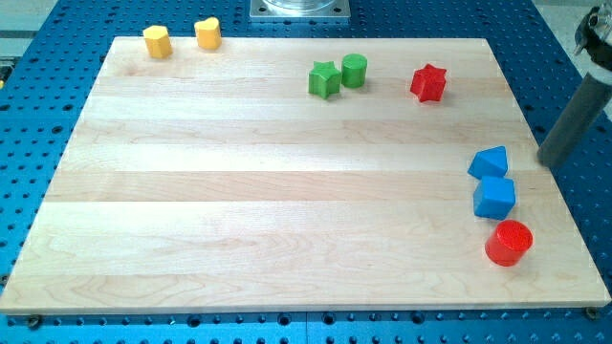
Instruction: Move the blue triangle slightly to the left
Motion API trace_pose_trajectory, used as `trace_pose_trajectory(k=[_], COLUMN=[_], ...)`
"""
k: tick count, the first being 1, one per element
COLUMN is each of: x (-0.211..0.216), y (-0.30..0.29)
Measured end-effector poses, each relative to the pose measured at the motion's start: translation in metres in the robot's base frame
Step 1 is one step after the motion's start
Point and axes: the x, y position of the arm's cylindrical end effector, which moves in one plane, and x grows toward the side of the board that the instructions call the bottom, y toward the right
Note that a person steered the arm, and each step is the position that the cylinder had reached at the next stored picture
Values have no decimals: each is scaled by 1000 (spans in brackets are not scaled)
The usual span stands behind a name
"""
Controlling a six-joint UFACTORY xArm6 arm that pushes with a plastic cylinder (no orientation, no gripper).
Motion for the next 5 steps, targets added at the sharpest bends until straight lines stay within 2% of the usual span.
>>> trace_pose_trajectory(k=[1,3,4,5], x=[12,-15,-106,-107], y=[-32,-69,-81,-194])
